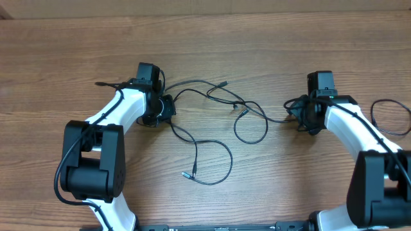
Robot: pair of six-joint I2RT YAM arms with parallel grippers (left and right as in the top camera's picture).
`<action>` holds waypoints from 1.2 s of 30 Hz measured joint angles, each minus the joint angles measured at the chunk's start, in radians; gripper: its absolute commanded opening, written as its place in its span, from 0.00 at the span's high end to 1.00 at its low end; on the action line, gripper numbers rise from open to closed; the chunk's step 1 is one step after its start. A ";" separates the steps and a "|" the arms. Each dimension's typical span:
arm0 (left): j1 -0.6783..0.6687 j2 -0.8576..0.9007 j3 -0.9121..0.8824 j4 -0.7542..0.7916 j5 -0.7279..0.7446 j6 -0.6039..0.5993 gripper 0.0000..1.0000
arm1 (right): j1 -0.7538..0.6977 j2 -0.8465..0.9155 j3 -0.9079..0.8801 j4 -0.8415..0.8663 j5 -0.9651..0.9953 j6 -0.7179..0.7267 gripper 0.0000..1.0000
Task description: Untangle cables
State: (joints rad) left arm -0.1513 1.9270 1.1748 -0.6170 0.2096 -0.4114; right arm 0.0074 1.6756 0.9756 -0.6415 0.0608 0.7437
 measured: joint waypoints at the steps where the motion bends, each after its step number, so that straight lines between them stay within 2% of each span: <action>1: 0.000 0.000 0.000 0.000 0.000 0.000 0.96 | 0.001 0.012 0.000 0.003 0.001 0.003 0.37; 4: 0.000 0.000 0.000 0.000 0.000 0.000 0.96 | 0.001 0.047 -0.001 0.012 0.005 0.008 0.41; 8: 0.000 0.000 0.000 0.000 0.000 0.000 0.96 | 0.003 0.068 -0.002 0.021 0.008 0.016 0.64; 10: 0.000 0.000 0.000 0.000 0.000 0.000 0.96 | 0.006 0.068 -0.002 0.020 0.008 0.015 0.71; 24: 0.000 0.000 0.000 0.000 0.000 0.000 0.96 | 0.007 0.068 -0.002 -0.067 0.018 0.016 0.85; 27: 0.000 0.000 0.000 0.000 0.000 0.000 0.96 | 0.007 0.068 -0.002 -0.076 0.026 0.031 0.95; 36: 0.000 0.000 0.000 -0.008 0.004 0.000 0.96 | 0.007 0.068 -0.002 -0.086 0.049 0.056 0.96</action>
State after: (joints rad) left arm -0.1513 1.9270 1.1748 -0.6250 0.2138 -0.4110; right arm 0.0147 1.7439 0.9737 -0.7273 0.1101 0.8001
